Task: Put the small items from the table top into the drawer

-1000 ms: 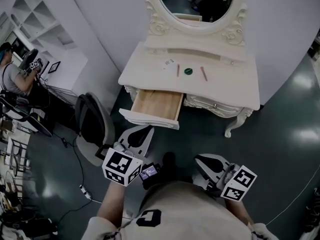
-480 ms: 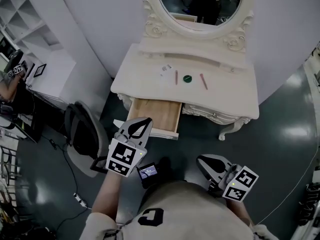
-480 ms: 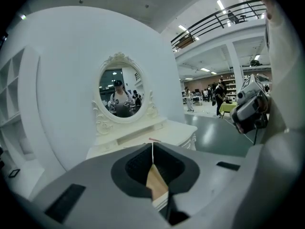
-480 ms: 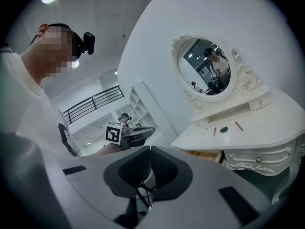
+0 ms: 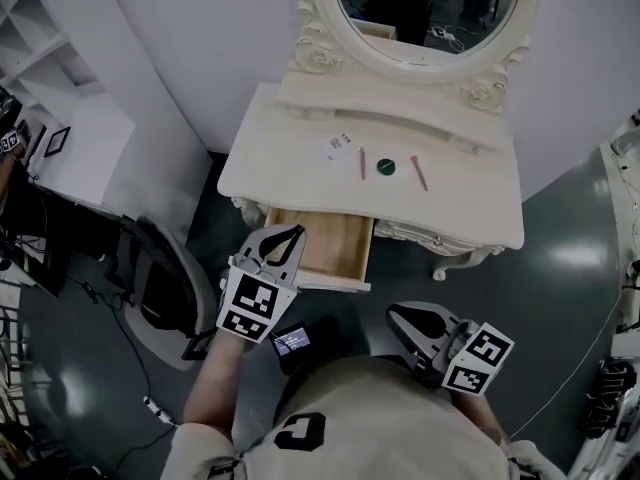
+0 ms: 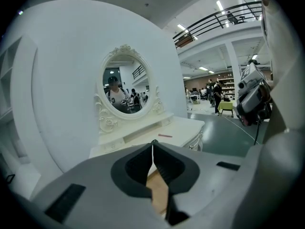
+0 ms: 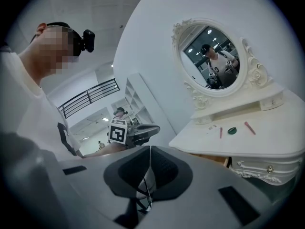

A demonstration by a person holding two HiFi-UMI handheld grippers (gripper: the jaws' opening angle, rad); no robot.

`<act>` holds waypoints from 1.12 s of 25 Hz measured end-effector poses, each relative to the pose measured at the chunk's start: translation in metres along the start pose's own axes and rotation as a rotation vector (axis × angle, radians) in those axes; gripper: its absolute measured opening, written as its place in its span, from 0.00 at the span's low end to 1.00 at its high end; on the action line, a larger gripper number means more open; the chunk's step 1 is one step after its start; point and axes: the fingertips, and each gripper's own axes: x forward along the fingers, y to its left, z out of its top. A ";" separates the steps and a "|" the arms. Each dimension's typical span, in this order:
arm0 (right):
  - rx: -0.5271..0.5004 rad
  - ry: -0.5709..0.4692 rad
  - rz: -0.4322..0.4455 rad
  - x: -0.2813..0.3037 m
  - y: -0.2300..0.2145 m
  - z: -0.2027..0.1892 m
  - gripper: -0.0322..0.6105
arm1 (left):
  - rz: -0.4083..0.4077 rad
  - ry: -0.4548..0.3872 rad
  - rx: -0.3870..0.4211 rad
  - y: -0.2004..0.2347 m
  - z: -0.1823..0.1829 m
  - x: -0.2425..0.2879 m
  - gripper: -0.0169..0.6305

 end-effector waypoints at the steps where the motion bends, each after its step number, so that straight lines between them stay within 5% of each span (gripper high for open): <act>1: -0.001 0.008 0.007 0.008 0.000 0.000 0.10 | -0.007 0.004 0.010 0.005 -0.002 0.004 0.11; 8: 0.021 0.010 0.004 0.031 -0.011 0.001 0.10 | -0.062 0.045 0.052 0.023 -0.014 0.044 0.12; 11: 0.039 0.004 0.016 0.035 -0.024 0.008 0.10 | -0.080 0.090 0.069 0.029 -0.018 0.072 0.30; 18: 0.100 0.022 0.077 0.038 -0.068 0.025 0.10 | -0.062 0.214 0.126 0.045 -0.032 0.140 0.37; 28: 0.207 0.053 0.104 0.040 -0.115 0.021 0.10 | -0.054 0.406 0.340 0.068 -0.077 0.232 0.38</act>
